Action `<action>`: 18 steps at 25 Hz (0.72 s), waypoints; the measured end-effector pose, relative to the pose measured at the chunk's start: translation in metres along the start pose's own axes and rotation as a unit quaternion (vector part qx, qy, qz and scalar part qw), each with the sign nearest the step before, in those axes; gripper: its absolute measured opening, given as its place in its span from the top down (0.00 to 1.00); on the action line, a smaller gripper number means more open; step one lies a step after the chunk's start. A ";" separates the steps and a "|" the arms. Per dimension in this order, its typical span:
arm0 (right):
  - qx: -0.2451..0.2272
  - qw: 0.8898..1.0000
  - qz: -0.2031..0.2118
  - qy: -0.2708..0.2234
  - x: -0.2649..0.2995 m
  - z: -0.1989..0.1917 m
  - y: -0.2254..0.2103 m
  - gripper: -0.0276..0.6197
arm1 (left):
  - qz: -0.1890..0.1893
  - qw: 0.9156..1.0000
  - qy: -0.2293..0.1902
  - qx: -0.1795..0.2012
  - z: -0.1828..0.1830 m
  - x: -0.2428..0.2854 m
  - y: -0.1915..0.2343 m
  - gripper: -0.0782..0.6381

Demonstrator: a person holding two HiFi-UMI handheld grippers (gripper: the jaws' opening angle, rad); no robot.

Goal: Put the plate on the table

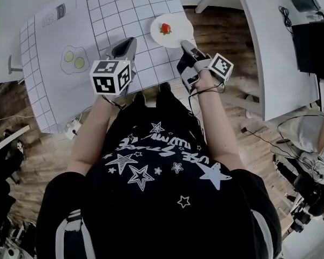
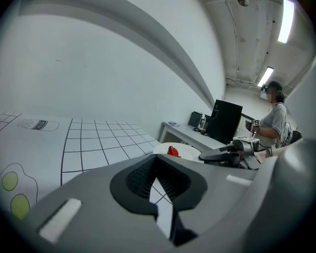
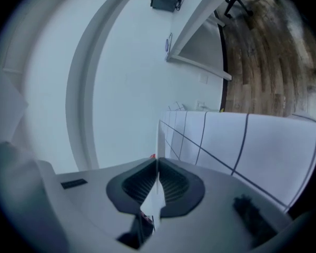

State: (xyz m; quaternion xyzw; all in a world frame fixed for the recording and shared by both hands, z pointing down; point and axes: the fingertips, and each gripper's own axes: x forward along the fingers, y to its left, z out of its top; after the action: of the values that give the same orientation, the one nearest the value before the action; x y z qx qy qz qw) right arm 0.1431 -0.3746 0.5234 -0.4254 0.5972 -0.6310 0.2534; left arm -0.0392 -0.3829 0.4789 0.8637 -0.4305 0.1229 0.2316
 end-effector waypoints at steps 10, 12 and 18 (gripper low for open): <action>0.001 0.997 -0.009 0.072 0.027 0.010 -0.026 0.93 | 0.049 0.999 0.000 -0.015 0.004 0.015 0.002 0.88; -0.001 0.996 -0.009 0.083 0.032 0.012 -0.027 0.93 | 0.055 0.998 0.000 -0.016 0.005 0.018 0.000 0.88; -0.008 0.994 -0.010 0.111 0.046 0.012 -0.029 0.93 | 0.072 0.997 0.000 -0.024 0.004 0.022 -0.001 0.88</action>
State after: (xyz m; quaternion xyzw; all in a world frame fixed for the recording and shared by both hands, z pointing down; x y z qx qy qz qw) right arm 0.1349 -0.4145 0.5611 -0.3604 0.6228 -0.6718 0.1759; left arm -0.0253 -0.3999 0.4849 0.8248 -0.4941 0.1291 0.2427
